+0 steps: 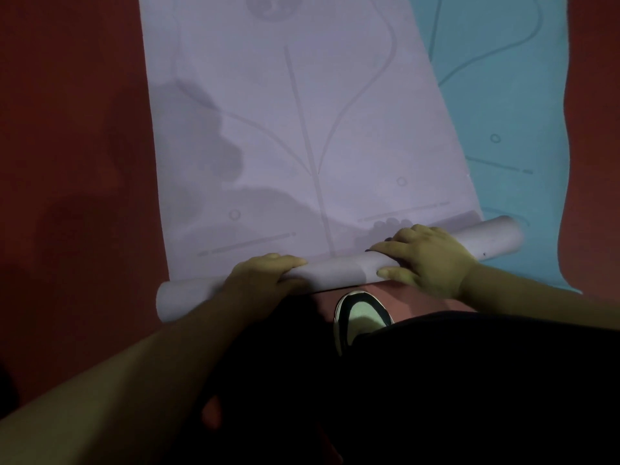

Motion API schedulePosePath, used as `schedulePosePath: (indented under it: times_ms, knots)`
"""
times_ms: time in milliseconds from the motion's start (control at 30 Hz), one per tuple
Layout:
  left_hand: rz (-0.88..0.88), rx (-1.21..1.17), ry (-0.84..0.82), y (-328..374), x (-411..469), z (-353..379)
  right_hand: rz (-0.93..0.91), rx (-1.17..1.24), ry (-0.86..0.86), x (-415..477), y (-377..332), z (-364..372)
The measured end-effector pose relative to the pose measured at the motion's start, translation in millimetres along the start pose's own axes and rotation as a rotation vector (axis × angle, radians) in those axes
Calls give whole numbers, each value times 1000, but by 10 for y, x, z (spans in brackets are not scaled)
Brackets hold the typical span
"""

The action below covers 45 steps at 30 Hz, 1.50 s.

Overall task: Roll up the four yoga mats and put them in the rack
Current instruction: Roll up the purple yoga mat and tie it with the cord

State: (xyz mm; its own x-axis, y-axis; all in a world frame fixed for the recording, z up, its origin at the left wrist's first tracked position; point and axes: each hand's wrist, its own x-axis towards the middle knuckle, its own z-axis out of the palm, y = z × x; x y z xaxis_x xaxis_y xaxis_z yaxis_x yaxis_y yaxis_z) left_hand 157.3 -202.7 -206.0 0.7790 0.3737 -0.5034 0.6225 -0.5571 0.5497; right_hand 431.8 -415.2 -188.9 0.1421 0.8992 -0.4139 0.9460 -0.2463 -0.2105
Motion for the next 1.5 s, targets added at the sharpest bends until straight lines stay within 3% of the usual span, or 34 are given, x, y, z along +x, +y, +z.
schedulePosePath:
  times_ms: [167, 300, 433, 533, 733, 800, 900, 1000, 1067, 1133, 1233, 1367, 1500]
  knots:
    - [6, 83, -107, -222, -116, -256, -58, 152, -146, 293, -228, -69]
    - [-19, 112, -65, -334, -238, -228, -63, 209, -217, 430, -328, 13]
    - [-25, 174, -80, -344, -189, -166, -86, 163, -8, 319, -366, 111]
    - [-50, 49, -108, -377, -131, -208, -120, 171, 211, 201, -430, 200]
    - [-51, -49, -164, -380, -68, -254, -65, 199, 196, 141, -439, 290]
    - [-68, 40, -66, -369, -119, -190, -40, 219, 142, 195, -436, 249]
    - [-25, 210, 229, -330, -292, -32, 8, 315, 44, 306, -387, 151]
    - [54, 303, 317, -364, -350, 80, 13, 353, -30, 388, -350, 83]
    - [36, 267, 318, -390, -312, 66, -1, 299, -13, 367, -377, 80]
    - [3, 204, 284, -382, -255, 1, -18, 236, 115, 283, -425, 131]
    - [-59, 148, 62, -378, -139, -190, 6, 205, 277, 167, -513, 226]
    - [-94, 94, -64, -350, -20, -347, 46, 255, 216, 259, -469, 216]
    - [25, 373, 113, -373, -159, -226, 60, 295, 66, 390, -381, 93]
